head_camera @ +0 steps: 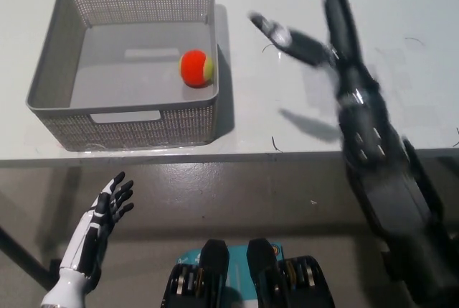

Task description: Use the right hand to pick up a tennis ball and put it into a container on the left side

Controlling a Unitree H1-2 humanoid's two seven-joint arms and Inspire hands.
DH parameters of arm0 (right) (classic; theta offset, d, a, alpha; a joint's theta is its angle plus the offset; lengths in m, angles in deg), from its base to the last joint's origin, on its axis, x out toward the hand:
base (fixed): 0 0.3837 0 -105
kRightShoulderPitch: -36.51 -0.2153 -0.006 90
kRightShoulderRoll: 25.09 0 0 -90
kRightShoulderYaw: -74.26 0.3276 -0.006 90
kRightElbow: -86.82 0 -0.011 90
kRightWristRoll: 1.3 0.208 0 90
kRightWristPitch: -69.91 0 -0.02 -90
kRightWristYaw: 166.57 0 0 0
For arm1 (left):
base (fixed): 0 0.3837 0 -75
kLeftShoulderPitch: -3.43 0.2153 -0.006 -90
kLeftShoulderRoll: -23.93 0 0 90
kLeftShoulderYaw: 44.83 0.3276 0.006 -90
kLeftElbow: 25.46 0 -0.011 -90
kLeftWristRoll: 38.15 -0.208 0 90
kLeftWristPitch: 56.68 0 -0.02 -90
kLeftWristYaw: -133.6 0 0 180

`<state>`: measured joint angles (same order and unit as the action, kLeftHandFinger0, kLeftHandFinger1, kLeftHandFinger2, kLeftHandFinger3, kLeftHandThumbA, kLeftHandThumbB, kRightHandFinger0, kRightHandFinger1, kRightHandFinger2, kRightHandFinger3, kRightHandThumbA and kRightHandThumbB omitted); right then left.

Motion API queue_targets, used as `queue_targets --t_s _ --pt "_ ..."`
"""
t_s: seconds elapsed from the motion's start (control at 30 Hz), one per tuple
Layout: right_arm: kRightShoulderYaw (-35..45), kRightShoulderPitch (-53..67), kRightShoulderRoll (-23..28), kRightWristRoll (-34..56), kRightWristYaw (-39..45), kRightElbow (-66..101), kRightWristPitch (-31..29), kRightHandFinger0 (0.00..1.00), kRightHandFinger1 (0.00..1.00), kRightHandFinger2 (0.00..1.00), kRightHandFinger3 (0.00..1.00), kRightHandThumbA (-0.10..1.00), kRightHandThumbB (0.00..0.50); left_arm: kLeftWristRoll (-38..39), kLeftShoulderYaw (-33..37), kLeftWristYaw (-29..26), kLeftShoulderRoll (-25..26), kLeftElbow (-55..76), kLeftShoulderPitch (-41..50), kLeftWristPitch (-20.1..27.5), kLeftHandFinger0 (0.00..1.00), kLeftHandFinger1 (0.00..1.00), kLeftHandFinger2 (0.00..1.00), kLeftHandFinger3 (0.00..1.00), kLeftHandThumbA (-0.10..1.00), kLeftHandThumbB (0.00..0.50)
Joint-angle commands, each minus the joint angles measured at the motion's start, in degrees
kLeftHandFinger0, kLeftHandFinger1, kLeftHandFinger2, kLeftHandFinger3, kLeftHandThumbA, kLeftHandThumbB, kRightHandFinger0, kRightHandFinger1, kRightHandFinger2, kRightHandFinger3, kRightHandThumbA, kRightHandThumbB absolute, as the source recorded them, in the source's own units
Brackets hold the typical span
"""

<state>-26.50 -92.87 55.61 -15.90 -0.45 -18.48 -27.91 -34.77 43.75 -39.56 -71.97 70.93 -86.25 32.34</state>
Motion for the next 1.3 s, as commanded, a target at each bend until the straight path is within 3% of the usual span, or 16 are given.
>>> queue_targets --t_s 0.0,0.1,0.23,0.37,0.63,0.73,0.83,1.1,1.27 --pt "4.91 15.24 2.82 7.16 2.38 25.61 -4.92 1.0 1.0 1.0 1.0 1.0 0.374 -0.06 0.53 1.23 0.98 1.44 1.01 1.98 1.0 1.0 1.0 1.0 0.99 0.001" --pt "5.23 20.22 1.36 8.1 1.17 23.0 -8.54 1.0 1.0 1.0 1.0 1.0 0.33 0.21 0.16 1.06 1.01 1.58 1.2 2.07 1.0 1.0 1.0 1.0 0.99 0.0" --pt "5.09 25.52 0.38 12.02 3.26 17.99 -13.11 1.0 1.0 1.0 1.0 1.0 0.325 0.55 -0.19 1.04 1.18 1.79 1.26 2.05 1.0 1.0 1.0 1.0 1.0 0.0" --pt "5.27 29.92 0.95 12.53 5.27 15.4 -13.85 1.0 1.0 1.0 1.0 1.0 0.355 0.96 -0.31 1.19 1.18 1.77 0.91 2.0 1.0 1.0 1.0 1.0 1.0 0.0" --pt "5.63 34.86 2.29 13.04 8.04 10.73 -17.01 1.0 1.0 1.0 1.0 1.0 0.31 0.96 -0.38 1.12 1.18 1.42 0.41 2.66 1.0 1.0 1.0 1.0 1.0 0.0" --pt "5.18 35.38 2.28 15.61 10.29 10.21 -16.35 1.0 1.0 1.0 1.0 1.0 0.333 1.47 -0.59 0.98 0.92 1.44 0.42 2.25 1.0 1.0 1.0 1.0 1.0 0.02" --pt "5.2 35.88 1.75 16.11 10.98 9.66 -15.21 1.0 1.0 1.0 1.0 1.0 0.346 2.04 -0.67 1.17 0.92 1.8 0.46 1.79 1.0 1.0 1.0 1.0 1.0 0.002" --pt "5.56 35.84 0.77 16.57 12.23 9.89 -13.22 1.0 1.0 1.0 1.0 1.0 0.334 1.27 -0.55 0.94 1.13 2.01 0.71 1.51 1.0 1.0 1.0 1.0 1.0 0.005" --pt "5.4 36.27 0.68 16.0 13.12 11.82 -11.17 1.0 1.0 1.0 1.0 1.0 0.354 0.89 -0.29 0.89 0.91 1.24 0.85 2.76 1.0 1.0 1.0 1.0 1.0 0.0"
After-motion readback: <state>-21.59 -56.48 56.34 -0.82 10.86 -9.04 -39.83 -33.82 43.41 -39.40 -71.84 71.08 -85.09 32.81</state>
